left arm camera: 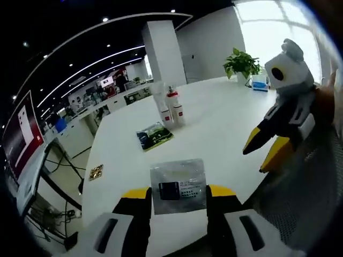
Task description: Arrange the skincare products in the storage area until every visible bottle or jar stands upright without overlapping.
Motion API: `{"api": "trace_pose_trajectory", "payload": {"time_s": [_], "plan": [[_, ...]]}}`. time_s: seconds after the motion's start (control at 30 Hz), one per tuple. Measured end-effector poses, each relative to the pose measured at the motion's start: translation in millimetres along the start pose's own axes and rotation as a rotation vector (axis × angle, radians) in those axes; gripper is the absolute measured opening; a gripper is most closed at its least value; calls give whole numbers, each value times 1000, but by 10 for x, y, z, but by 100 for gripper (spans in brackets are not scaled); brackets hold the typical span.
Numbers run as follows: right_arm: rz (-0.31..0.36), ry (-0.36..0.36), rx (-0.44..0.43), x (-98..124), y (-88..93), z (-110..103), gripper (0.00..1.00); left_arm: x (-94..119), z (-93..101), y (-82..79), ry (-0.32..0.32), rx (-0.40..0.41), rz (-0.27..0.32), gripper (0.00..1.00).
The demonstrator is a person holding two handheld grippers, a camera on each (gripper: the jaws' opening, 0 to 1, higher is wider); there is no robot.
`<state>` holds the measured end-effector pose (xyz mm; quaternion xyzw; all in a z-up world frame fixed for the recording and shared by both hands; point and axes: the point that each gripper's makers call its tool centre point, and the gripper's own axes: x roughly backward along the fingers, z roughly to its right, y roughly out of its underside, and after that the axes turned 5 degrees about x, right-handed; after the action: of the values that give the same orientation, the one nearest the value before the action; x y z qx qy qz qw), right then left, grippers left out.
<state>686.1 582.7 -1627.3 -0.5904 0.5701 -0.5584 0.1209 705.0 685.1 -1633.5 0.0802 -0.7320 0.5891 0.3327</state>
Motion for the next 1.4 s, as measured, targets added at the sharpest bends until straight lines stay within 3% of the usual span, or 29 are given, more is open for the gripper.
{"api": "trace_pose_trajectory", "payload": {"time_s": [0.1, 0.27, 0.37, 0.5, 0.63, 0.8, 1.0, 1.23, 1.37, 1.4], "plan": [[89, -5, -89, 65, -162, 62, 29, 2, 18, -9, 7, -7, 6, 41], [93, -23, -71, 36, -219, 9, 25, -9, 60, -8, 18, -27, 7, 41], [83, -71, -74, -60, -231, -95, 21, 0, 96, -19, 31, -45, 11, 41], [68, -87, -70, -162, -256, -125, 23, 27, 120, -71, 38, -60, 39, 41], [88, -113, -120, -289, -320, -147, 22, 31, 189, -67, 69, -70, 33, 41], [120, -169, -240, -369, -313, -187, 13, 49, 351, -77, 129, -133, 42, 41], [101, -202, -285, -385, -252, -195, 1, 52, 460, -58, 181, -161, 35, 40], [68, -236, -221, -332, -220, -213, 0, 88, 493, -33, 221, -152, 24, 40], [35, -256, -127, -285, -199, -192, 0, 102, 551, 9, 254, -165, 6, 41], [9, -233, -75, -279, -157, -130, 0, 111, 554, 12, 260, -159, 4, 39]]}}
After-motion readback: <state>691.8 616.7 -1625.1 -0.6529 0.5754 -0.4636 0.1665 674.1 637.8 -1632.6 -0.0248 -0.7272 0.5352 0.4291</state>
